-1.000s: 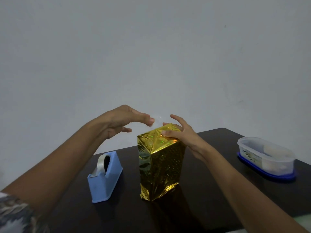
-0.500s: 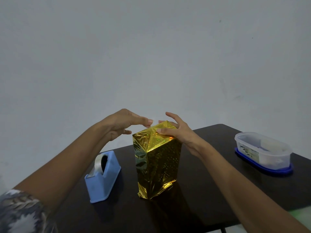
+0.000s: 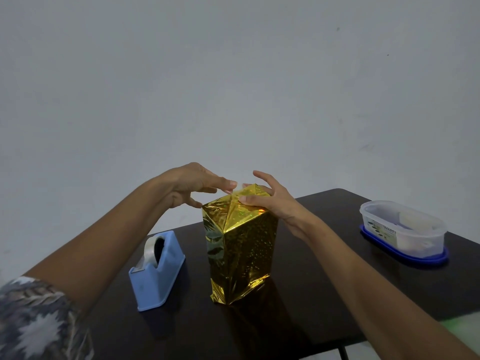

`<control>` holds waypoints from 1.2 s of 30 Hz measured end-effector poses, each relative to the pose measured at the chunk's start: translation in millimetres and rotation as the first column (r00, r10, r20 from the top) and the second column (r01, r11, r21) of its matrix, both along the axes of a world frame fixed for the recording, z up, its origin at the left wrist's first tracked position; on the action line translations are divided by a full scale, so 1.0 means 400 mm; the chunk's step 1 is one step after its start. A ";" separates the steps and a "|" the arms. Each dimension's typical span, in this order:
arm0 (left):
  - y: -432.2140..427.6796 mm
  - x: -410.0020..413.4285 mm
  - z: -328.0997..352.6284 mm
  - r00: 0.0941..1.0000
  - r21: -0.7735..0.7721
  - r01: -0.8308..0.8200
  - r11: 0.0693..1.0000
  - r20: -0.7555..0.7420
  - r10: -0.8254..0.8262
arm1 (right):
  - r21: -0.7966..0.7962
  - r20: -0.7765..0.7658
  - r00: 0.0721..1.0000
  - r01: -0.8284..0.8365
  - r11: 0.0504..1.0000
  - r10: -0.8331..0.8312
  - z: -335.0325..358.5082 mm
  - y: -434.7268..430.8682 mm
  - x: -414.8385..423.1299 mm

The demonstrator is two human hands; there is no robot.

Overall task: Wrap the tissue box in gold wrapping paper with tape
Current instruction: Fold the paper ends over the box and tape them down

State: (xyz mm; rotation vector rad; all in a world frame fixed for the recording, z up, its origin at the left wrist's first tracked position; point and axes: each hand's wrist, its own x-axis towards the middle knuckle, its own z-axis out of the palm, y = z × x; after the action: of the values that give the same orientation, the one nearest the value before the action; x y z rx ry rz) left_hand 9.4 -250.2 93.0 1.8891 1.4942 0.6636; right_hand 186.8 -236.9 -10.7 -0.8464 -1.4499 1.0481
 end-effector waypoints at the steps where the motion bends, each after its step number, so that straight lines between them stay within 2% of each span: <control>1: 0.000 0.002 0.002 1.000 -0.003 0.003 1.000 0.005 -0.003 | 0.000 0.000 1.000 0.001 1.000 -0.001 0.000 0.000 0.000; 9: -0.007 -0.009 0.015 0.996 0.012 0.032 0.999 0.084 -0.033 | -0.010 -0.002 1.000 -0.012 1.000 0.012 -0.002 0.003 -0.001; 15: -0.010 -0.022 0.005 0.998 0.021 0.058 0.998 0.003 -0.058 | -0.010 -0.011 1.000 -0.012 1.000 0.011 0.001 0.001 -0.003; 21: -0.008 -0.011 -0.007 1.000 0.024 0.014 1.000 0.013 -0.014 | -0.011 -0.001 1.000 -0.012 1.000 0.012 0.001 -0.004 0.000; 36: 0.009 0.012 -0.013 0.995 0.013 -0.054 0.998 -0.087 0.055 | -0.002 0.013 1.000 -0.013 1.000 0.013 0.001 -0.003 -0.002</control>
State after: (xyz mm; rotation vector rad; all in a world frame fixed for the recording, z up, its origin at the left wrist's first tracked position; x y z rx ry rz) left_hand 14.2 -246.8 88.0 1.9132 1.6055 0.6214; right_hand 185.9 -238.3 -10.2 -0.8480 -1.4666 1.0556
